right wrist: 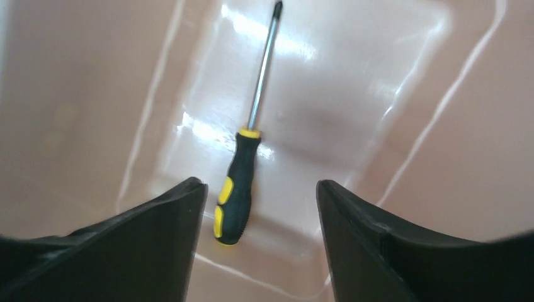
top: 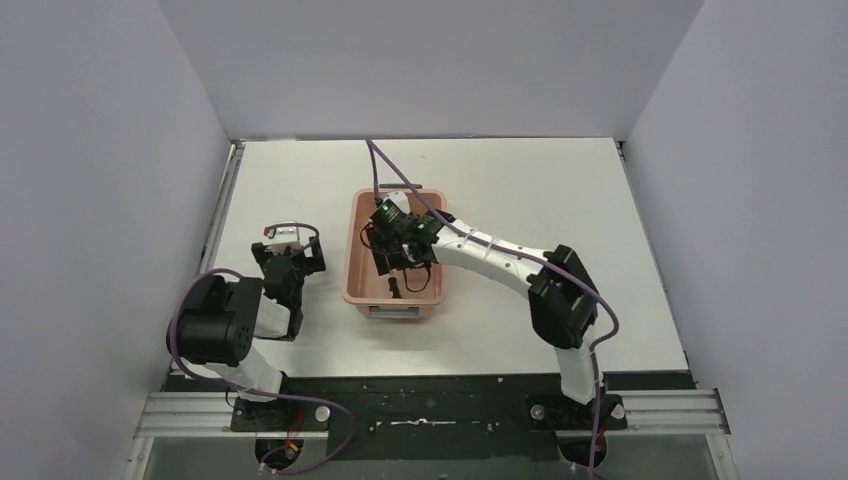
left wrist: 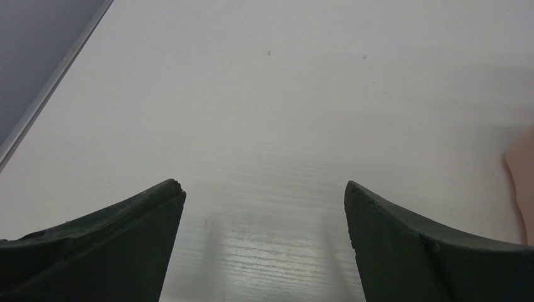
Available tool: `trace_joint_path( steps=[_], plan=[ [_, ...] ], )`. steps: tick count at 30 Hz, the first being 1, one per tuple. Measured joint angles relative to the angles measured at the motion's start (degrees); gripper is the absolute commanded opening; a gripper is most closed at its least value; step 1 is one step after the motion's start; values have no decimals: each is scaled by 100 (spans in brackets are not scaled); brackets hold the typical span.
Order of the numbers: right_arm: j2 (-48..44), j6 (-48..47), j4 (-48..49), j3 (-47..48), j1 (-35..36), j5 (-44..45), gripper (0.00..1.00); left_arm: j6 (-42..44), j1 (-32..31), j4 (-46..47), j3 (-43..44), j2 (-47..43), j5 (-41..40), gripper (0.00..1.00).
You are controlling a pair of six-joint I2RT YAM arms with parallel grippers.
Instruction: Put the screwdriver in the bin
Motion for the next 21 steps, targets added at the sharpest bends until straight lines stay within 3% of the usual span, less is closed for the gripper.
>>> trace_joint_path(
  steps=[1,2,6,11,16,18,19,21],
  plan=[
    [-144,-66,2,0,11,15,97,2,0,0,-2,0,0,97],
    [-319,-179,17,0,15,42,100,2,0,0,-2,0,0,97],
    [-1244,-758,330,-61,42,323,100,0,0,0,0,0,0,97],
    [-2909,-1499,1172,-822,-114,807,100,0,0,0,-2,0,0,97],
    [-4350,-1921,2065,-2197,-916,1145,100,2,0,0,-2,0,0,97],
    [-4913,-2096,2562,-3084,-1215,1554,100,2,0,0,0,0,0,97],
    [-5552,-2337,3073,-4264,-1335,2011,100,2,0,0,-2,0,0,97],
    [-5729,-2437,3222,-4621,-1368,2153,100,2,0,0,0,0,0,97]
  ],
)
